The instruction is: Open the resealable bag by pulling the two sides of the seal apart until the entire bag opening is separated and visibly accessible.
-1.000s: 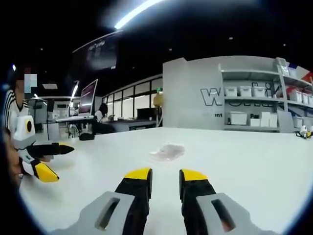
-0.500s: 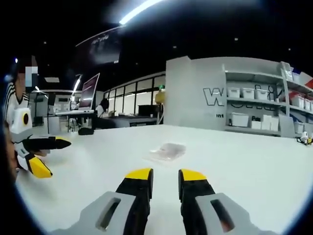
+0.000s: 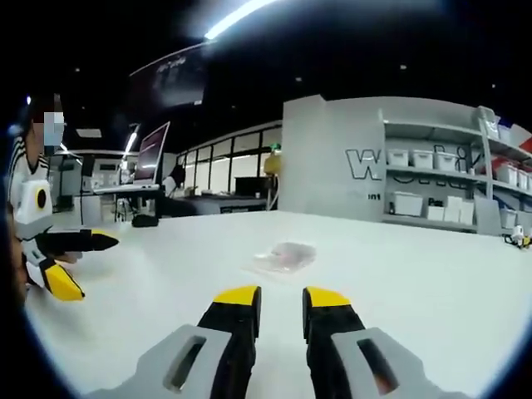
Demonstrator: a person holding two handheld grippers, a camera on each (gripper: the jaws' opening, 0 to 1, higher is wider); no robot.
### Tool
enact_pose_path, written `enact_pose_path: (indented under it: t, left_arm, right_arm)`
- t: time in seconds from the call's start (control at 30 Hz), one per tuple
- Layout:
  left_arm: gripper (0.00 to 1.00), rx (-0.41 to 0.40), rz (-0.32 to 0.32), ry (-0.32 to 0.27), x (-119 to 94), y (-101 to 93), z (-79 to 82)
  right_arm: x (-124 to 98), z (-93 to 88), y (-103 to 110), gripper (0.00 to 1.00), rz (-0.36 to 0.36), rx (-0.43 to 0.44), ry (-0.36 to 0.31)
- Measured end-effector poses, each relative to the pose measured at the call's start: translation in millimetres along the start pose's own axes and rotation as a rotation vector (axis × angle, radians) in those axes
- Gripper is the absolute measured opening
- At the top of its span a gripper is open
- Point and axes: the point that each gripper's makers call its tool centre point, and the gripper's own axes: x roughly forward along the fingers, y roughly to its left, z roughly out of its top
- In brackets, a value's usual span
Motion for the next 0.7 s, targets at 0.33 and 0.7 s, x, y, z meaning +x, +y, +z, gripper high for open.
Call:
enact_pose_path:
  t: [0.33, 0.7]
  left_arm:
    - [0.87, 0.005, 0.0, 0.0, 1.7, 3.0, -0.6]
    - [0.87, 0.002, 0.003, 0.007, 3.6, 6.5, -2.2]
  right_arm:
    - [0.3, 1.3, -4.0, 0.18, -0.006, 0.006, -0.007]
    - [5.7, 1.8, -8.7, 0.17, -0.003, 0.0, -0.008]
